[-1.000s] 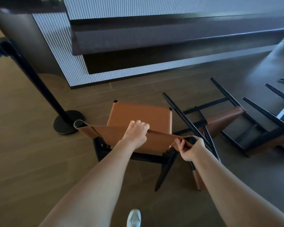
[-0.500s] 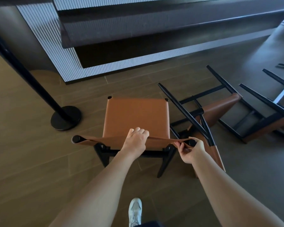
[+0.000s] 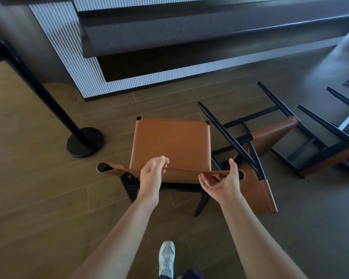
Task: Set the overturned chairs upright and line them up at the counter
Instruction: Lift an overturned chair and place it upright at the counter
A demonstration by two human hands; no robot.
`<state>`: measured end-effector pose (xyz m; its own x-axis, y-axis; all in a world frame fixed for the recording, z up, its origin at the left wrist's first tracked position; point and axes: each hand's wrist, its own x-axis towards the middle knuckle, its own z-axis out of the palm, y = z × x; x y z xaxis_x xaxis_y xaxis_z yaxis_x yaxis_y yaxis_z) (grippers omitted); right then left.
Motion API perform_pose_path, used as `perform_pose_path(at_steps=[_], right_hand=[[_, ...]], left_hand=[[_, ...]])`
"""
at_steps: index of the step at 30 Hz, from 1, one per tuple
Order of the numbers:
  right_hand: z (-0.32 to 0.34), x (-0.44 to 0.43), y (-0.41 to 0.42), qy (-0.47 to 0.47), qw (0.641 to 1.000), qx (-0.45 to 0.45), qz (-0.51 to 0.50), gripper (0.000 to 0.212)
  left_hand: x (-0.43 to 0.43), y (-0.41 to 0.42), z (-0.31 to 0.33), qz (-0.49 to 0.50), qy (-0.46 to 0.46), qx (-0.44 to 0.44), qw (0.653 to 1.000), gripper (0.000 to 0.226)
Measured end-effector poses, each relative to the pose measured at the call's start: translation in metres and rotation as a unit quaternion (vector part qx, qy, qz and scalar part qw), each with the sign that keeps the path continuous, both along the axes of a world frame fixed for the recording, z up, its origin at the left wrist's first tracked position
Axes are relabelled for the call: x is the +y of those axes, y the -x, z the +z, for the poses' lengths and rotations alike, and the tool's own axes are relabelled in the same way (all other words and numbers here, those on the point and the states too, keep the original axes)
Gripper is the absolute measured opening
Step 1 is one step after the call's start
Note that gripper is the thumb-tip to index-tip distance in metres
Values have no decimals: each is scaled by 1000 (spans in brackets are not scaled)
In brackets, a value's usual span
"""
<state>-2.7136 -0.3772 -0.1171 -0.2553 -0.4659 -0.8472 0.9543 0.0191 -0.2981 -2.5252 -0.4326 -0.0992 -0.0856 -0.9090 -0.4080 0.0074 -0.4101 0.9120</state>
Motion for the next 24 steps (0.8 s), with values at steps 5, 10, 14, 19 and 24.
perform_pose_path(at_steps=[5, 10, 14, 19, 24], right_hand=[[0, -9, -8, -30, 998, 23, 45, 61], [-2, -27, -10, -81, 991, 58, 91, 51], [-4, -34, -8, -131, 979, 82, 135, 40], [-10, -40, -8, -140, 977, 107, 116, 40], [-16, -43, -3, -161, 976, 106, 103, 48]], left_hand=[[-12, -27, -8, 166, -183, 69, 967, 23], [-40, -38, -9, 168, -277, 143, 935, 52], [-57, -46, -12, 186, -304, 200, 913, 47], [-63, -60, -20, 168, -315, 183, 916, 44], [-67, -58, -20, 178, -313, 148, 921, 44]])
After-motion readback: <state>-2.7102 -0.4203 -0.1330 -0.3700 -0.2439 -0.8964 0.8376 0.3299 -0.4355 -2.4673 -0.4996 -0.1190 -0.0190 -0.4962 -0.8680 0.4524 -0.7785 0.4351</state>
